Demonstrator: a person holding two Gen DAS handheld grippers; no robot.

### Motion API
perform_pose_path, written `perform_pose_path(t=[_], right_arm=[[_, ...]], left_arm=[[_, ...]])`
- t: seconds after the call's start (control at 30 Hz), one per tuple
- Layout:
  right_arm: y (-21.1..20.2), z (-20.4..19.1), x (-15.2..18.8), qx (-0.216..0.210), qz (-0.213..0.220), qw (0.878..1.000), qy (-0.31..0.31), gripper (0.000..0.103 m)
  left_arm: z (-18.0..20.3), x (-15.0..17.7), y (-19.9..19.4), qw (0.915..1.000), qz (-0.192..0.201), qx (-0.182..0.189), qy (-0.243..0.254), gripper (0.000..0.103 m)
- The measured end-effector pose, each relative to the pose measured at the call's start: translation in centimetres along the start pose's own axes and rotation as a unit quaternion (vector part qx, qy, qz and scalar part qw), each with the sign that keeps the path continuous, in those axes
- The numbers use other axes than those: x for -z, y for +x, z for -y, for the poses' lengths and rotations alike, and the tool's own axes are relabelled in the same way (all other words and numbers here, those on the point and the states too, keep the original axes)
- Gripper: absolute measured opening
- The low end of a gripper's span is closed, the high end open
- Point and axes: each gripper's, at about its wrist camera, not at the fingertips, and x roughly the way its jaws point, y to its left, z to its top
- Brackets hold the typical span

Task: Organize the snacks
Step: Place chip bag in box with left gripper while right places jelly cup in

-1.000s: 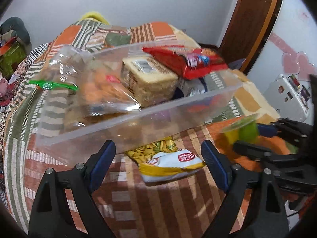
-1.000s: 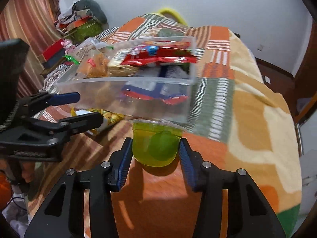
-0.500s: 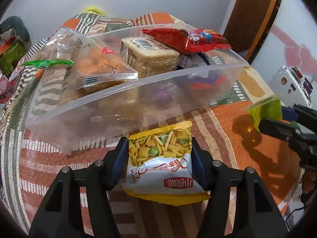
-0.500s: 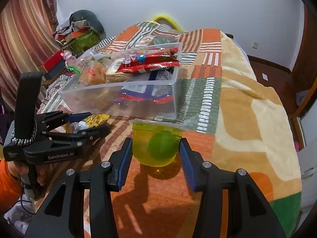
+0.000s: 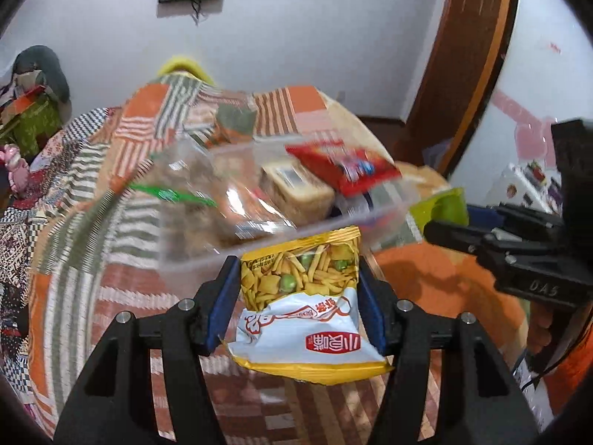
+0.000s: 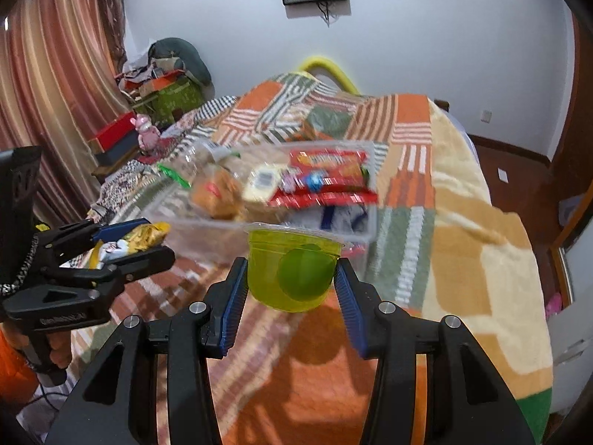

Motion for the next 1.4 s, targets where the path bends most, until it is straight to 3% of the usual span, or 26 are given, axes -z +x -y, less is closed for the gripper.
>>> perform_pose_path(t=[0.37,0.87,1.07,1.2,1.4], right_arm=[[3.9,-2.0,-3.5,-0.014,0.011,1.000,-0.013,0.044],[8.4,-3.5,-4.4,-0.011,-0.035,0.999,-0.031,0.044],[8.1,-3.4,-4.2,-0.012,-0.042,0.999,-0.032,0.044],[7.5,-3.2,-4.2,-0.013,-0.041,0.999,-0.031,0.048],[5.1,-3.1,-4.2,-0.008,-0.023,0.999,-0.029,0.054]], left_arm=[[-5.6,-2.6,1.6,0.9979,0.019,-0.050,-0.037,0.059],[-7.3,-4.1,6.7,0.9977,0.010,-0.047,-0.048,0.059],[-7.1,-3.7,6.6,0.9979,0.010,-0.048,-0.043,0.063],[-6.4,-3.3,6.1,0.9984,0.000,-0.050,-0.026,0.072],[-5.8,-3.0,4.0,0.9988,0.002,-0.040,-0.029,0.073]])
